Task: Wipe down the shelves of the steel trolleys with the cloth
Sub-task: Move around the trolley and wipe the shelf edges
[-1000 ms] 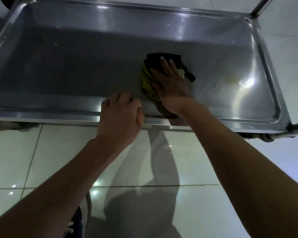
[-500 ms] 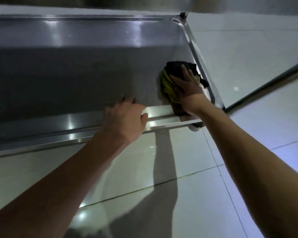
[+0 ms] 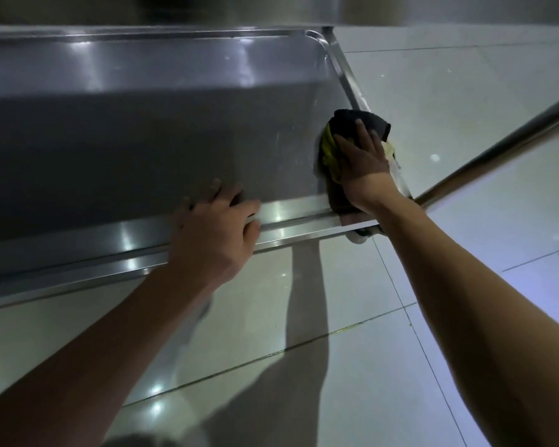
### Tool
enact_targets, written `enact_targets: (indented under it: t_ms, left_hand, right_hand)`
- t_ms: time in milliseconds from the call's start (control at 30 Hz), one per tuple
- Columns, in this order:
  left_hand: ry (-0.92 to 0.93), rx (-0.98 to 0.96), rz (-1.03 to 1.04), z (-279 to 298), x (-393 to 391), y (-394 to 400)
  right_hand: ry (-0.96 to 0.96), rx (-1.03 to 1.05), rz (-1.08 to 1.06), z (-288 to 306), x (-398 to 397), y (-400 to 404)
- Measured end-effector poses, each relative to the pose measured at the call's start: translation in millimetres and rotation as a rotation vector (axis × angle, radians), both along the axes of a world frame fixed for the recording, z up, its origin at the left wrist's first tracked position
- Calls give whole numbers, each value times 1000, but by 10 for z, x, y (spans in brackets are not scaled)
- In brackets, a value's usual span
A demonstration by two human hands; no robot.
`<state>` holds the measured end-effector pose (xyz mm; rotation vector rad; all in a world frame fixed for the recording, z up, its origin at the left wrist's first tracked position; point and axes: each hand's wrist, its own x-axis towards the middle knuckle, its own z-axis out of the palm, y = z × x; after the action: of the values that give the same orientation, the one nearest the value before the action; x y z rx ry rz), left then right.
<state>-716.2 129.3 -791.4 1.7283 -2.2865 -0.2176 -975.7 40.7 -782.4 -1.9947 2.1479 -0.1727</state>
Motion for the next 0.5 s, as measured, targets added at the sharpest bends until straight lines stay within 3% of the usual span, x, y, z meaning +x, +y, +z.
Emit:
enact_targets:
  t_ms: [133, 333, 500]
  left_hand:
    - [140, -18, -27, 68, 272, 2]
    - [-68, -32, 273, 56, 1087, -35]
    - [-151, -86, 291, -29, 1392, 143]
  right_hand:
    - [-18, -26, 68, -52, 419, -63]
    - [-5, -58, 203, -101, 1190, -164]
    - [-103, -47, 364, -132, 2122, -216]
